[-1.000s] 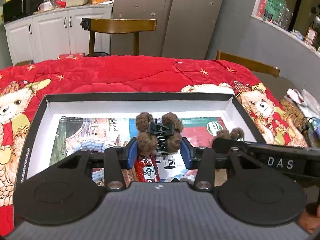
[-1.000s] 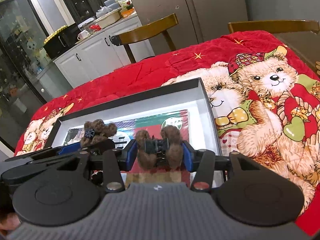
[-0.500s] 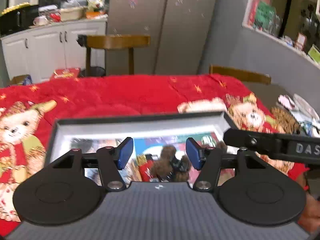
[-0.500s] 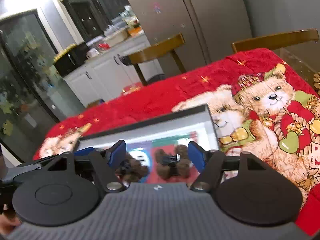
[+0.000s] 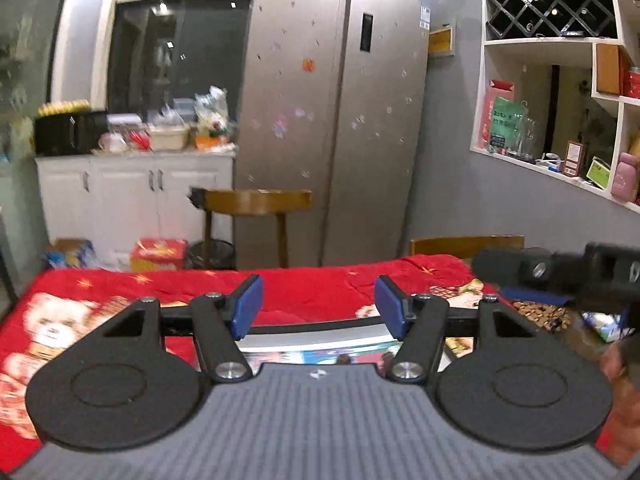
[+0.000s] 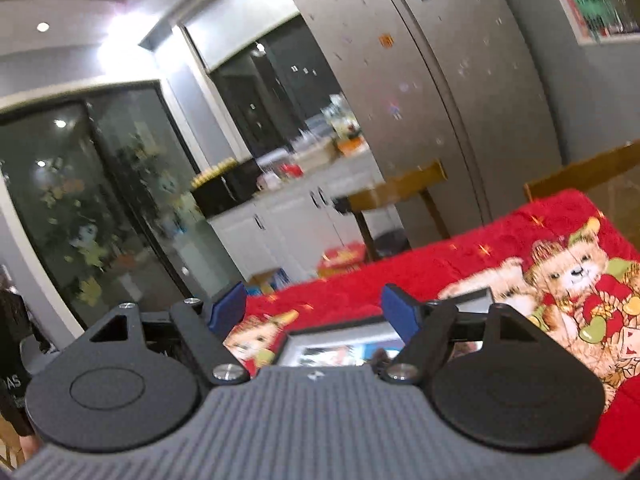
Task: Organize objects
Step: 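Open both tools to drop the pom-pom clips into the box, raise, then grasp blue binder clip with left tool while right grasps it too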
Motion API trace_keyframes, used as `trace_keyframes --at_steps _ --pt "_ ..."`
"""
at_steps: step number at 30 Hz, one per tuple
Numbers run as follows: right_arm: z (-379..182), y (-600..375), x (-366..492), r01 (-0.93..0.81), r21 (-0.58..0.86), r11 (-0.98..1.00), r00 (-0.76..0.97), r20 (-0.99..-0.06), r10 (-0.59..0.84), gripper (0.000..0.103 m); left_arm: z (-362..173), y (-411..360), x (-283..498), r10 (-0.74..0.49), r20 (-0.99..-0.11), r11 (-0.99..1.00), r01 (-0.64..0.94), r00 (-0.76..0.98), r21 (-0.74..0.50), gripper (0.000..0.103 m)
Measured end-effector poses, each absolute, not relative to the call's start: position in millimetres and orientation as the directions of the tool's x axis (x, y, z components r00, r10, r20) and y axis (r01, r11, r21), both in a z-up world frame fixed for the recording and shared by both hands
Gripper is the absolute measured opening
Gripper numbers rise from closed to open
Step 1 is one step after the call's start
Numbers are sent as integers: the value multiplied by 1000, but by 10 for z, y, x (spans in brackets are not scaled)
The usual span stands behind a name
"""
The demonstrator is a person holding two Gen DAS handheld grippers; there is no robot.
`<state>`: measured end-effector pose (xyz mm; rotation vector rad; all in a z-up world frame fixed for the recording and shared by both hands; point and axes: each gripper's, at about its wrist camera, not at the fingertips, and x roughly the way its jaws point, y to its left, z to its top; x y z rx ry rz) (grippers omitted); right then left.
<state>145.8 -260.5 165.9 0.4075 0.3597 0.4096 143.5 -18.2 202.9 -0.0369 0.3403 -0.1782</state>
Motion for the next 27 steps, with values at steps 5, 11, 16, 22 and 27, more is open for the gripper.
trace_keyframes --at_steps 5,11,16,22,27 --pt "1689 -2519 1126 -306 399 864 900 -174 399 84 2136 1 918 -121 -290 992 108 949 -63 75" --pt "1448 -2562 982 -452 322 832 826 -199 527 84 1921 -90 485 -152 -305 988 139 940 -65 77" --pt "1139 -2770 929 -408 294 864 842 -244 481 82 1461 -350 311 -184 -322 981 193 929 -3 77" --pt "678 -2900 1082 -387 363 848 801 -323 504 80 843 -367 401 -170 -403 980 196 899 23 77" --pt "380 -2718 1171 -361 355 863 747 -444 495 77 564 -332 709 -243 -556 964 263 795 -45 77"
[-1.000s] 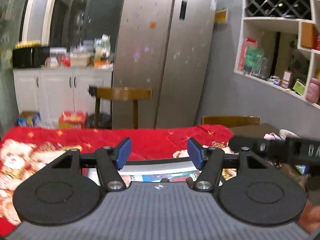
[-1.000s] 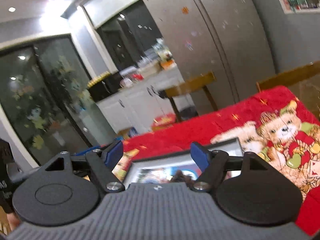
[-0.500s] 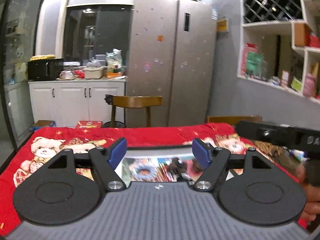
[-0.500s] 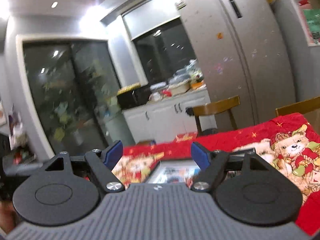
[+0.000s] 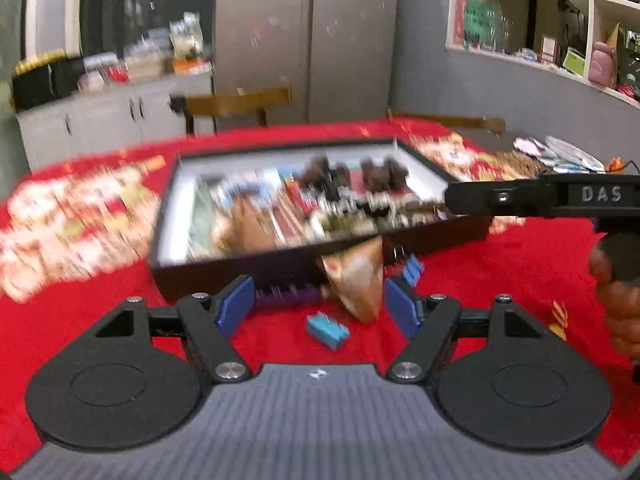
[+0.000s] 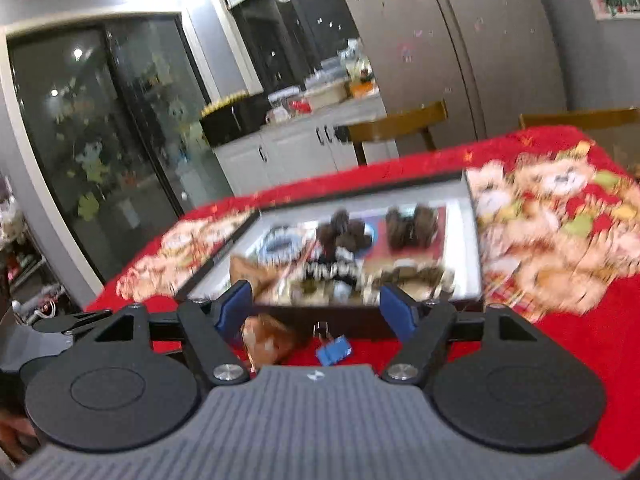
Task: Organize objects
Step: 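Grasp blue binder clip with left tool while right grasps it too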
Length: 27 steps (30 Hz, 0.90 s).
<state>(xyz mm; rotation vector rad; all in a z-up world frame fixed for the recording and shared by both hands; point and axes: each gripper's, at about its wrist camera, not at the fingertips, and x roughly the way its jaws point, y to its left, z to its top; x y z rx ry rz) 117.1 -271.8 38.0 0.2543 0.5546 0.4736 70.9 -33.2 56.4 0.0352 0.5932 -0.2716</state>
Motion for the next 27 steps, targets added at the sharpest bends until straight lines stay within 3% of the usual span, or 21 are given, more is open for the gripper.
trace_keyframes --at_steps 6,9,16,19,21,27 --pt "108 -2620 1265 -317 347 883 711 -529 463 67 292 -432 811 -231 -591 956 293 773 10 76" --pt "3 -2567 1340 -320 329 889 694 -557 456 68 210 -408 903 -254 -622 953 303 741 -27 76" --pt "-26 -2433 1247 -362 214 907 719 -555 418 70 173 -395 944 -239 -601 958 286 763 -18 73" --pt "-11 -2421 1245 -381 215 899 714 -550 434 56 194 -421 934 -216 -597 961 275 773 8 59" --pt "-12 -2421 1246 -382 223 897 710 -550 439 44 196 -432 932 -214 -595 960 279 774 17 55" --pt "0 -2296 1229 -411 157 898 705 -569 423 29 203 -481 911 -203 -589 958 282 782 44 45"
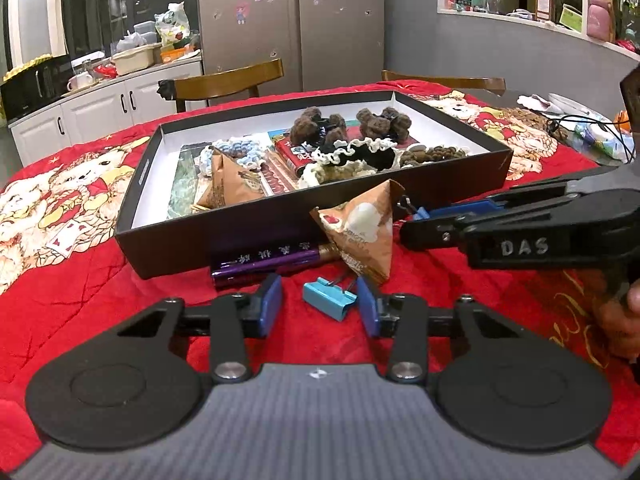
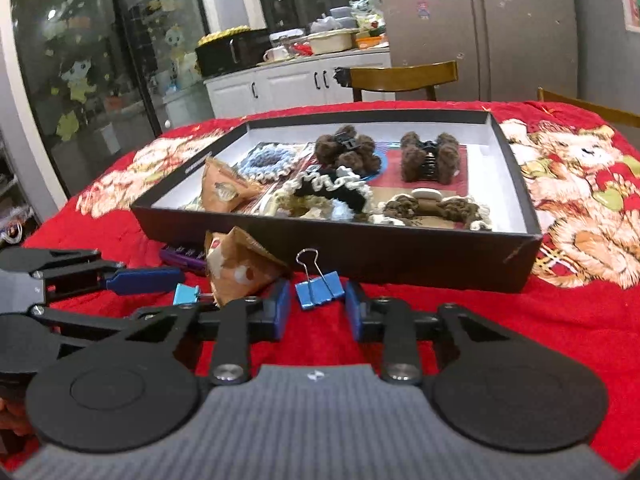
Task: Organize objects
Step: 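Grasp blue binder clip with left tool while right grasps it too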
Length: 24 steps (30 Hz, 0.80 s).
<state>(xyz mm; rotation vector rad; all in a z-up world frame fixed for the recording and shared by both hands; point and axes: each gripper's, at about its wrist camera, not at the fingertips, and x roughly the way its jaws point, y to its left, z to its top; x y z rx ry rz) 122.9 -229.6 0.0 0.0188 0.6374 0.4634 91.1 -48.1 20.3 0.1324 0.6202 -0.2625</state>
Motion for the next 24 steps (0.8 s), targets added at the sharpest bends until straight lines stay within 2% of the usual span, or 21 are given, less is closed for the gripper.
trace_keyframes --at_steps 3,4,24 --pt "10 -2199 1167 -429 91 899 714 -575 399 28 199 -513 888 -196 -586 957 283 786 59 39" --pt "14 -2182 1150 -432 72 899 718 -576 391 28 199 -524 880 -196 -585 957 284 787 62 34" --pt "68 -2245 1043 -444 73 893 731 -547 408 27 218 -550 789 -136 -580 967 235 803 99 33"
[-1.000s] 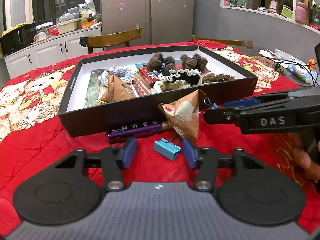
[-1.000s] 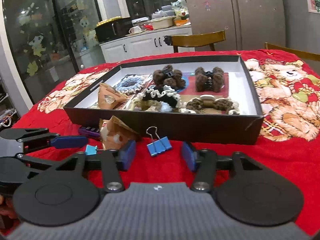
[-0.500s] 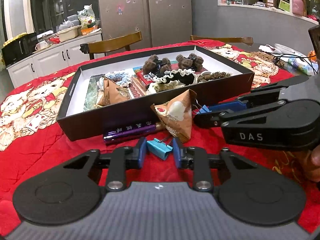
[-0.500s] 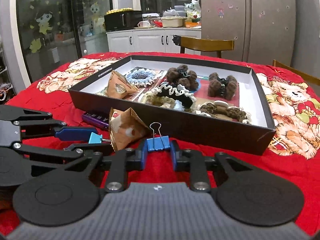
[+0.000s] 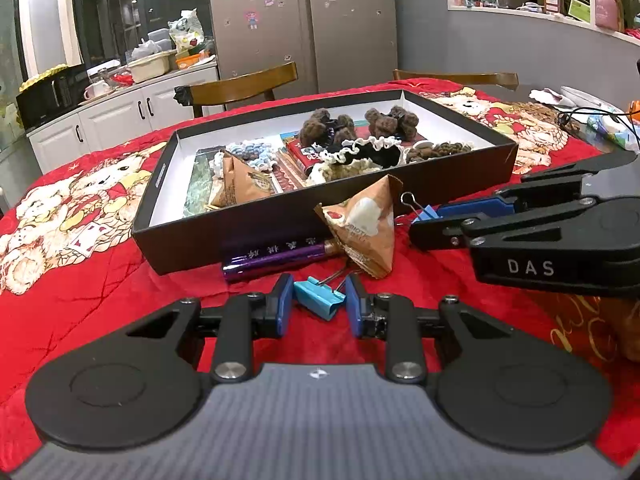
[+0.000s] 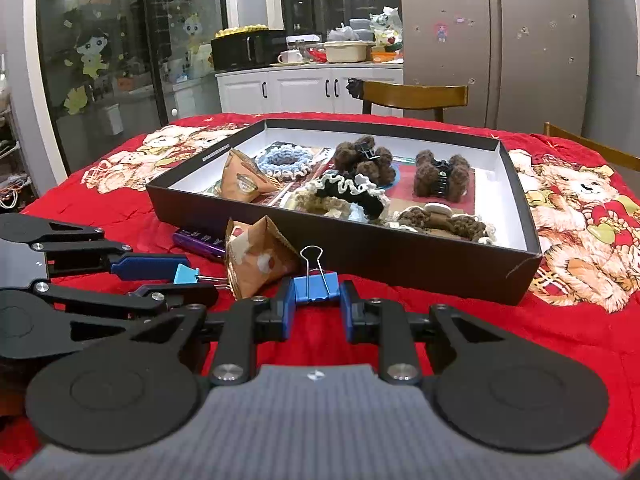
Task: Organize objects
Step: 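Grasp blue binder clip with left tool while right grasps it too, then lower blue binder clip into box with left tool while right releases it inside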
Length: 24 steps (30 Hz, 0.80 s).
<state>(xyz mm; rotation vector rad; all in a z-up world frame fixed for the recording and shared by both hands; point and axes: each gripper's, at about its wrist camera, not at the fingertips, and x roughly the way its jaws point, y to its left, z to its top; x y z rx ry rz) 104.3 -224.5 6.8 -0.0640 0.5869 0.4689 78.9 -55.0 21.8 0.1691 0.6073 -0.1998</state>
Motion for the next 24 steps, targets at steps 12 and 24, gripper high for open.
trace_keyframes --at_steps 12,24 --pt "96 -2309 1027 -424 93 901 748 -524 406 27 227 -530 761 -106 -570 973 204 815 111 33" --pt "206 -2464 964 -398 173 901 781 -452 432 27 344 -415 685 -92 -514 984 156 853 82 33"
